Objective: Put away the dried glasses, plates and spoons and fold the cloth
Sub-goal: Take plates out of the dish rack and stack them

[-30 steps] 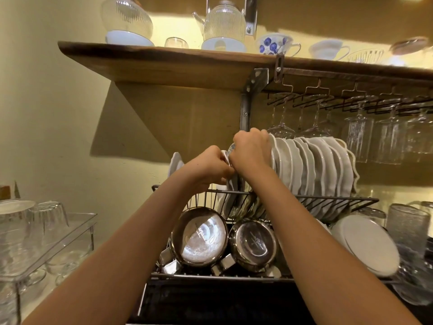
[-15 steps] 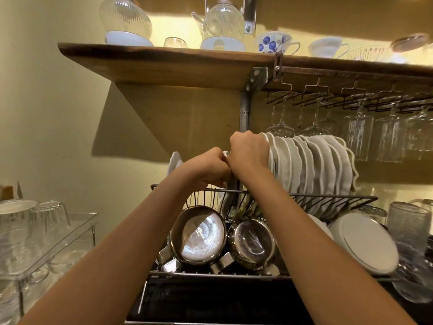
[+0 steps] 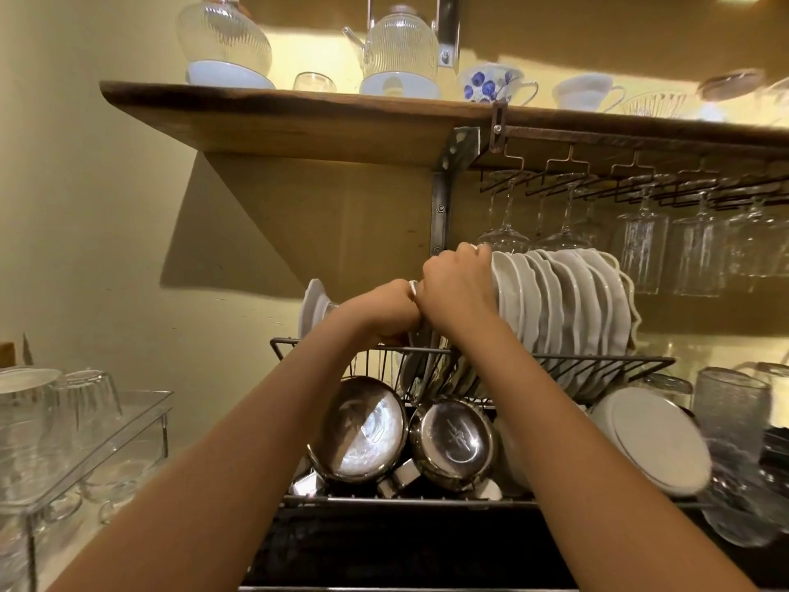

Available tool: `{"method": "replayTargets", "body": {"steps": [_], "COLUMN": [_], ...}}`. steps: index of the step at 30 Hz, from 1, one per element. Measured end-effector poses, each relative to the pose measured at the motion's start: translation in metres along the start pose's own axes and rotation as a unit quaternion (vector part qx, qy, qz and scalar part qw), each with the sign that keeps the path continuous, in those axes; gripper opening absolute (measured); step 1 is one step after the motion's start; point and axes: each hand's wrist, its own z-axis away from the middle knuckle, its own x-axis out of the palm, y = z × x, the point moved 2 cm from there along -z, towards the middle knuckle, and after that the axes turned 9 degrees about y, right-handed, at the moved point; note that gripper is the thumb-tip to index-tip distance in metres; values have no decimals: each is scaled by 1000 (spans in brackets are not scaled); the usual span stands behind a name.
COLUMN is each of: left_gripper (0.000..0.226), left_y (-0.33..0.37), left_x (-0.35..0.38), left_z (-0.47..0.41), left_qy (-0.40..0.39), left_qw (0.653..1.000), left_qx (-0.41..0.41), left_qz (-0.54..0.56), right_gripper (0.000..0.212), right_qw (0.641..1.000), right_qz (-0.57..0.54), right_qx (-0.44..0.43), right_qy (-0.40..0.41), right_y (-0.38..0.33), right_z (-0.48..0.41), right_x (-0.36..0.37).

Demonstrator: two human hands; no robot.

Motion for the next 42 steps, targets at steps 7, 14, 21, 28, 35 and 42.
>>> {"method": "replayTargets", "body": {"steps": [7,14,21,28,35,42], "left_gripper": [25,22,17,14,17,25], "left_y": [-6,-7,-5,-5,-6,-3], "left_x": [-1,0,-1,-1,-4,-7], "left_z": [1,3,7,7,8,12], "left_qy": [-6,6,-5,0,63,161], "left_qw": [999,998,997,995,990,978], "left_qx": [-19,-26,-31,-54,-80,-78], "left_qz": [30,61,73,79,100,108], "right_gripper": [32,31,29,33,29,28], "right_qw": [1000,998,995,986,969,960], "right_qz": [-13,-61,-97,-149,-219,-254], "right_qx": [12,19,28,52,83,97], "right_qy": [10,7,24,48,78,69], "right_y": [5,9,9,13,16,13], "right_z": [5,12,14,13,12,16], "right_x": [0,-6,-5,-5,-13,-22]}}
